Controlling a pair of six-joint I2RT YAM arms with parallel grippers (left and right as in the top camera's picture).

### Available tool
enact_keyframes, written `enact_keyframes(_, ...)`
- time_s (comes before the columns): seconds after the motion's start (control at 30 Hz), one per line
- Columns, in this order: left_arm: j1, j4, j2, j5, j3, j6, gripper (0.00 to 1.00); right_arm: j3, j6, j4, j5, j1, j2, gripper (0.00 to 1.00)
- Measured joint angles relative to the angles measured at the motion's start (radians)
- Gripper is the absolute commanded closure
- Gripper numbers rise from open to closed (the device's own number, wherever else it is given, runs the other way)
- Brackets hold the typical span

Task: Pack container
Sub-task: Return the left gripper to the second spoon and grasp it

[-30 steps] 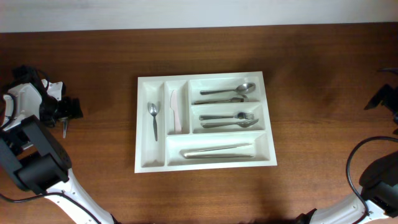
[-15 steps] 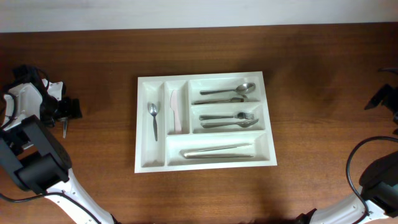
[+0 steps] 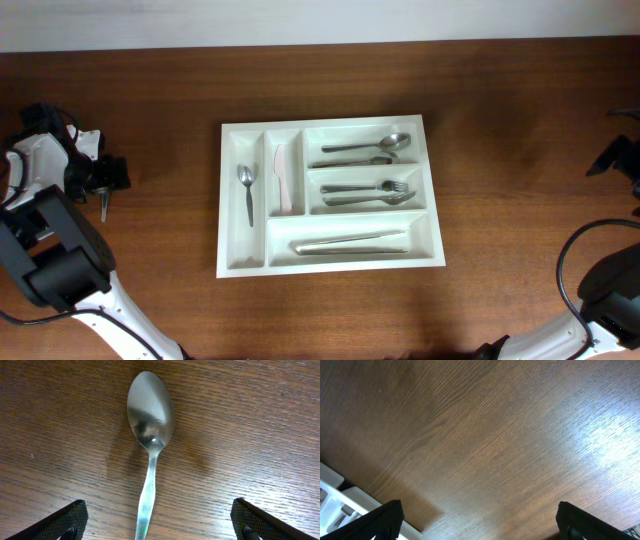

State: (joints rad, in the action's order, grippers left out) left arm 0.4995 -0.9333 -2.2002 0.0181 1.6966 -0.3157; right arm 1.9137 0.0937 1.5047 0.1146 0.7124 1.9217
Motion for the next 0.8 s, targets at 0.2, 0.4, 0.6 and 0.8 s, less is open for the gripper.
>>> enact_keyframes(0.2, 0.0, 0.002, 0.0, -0.019, 0.0, 0.0, 0.07, 0.0, 0.0, 0.0, 0.0, 0.0, 0.0, 0.01)
enact_keyframes(0.4, 0.0, 0.003, 0.0, -0.023, 0.0, 0.0, 0.06, 0.0, 0.0, 0.0, 0.0, 0.0, 0.0, 0.01)
enact_keyframes(0.6, 0.0, -0.002, -0.017, -0.023, 0.0, 0.0, 0.06, 0.0, -0.001, 0.0, 0.0, 0.0, 0.0, 0.01)
enact_keyframes(0.8, 0.0, -0.007, -0.042, -0.022, 0.0, -0.003, 0.06, 0.0, 0.0, 0.0, 0.0, 0.0, 0.0, 0.01)
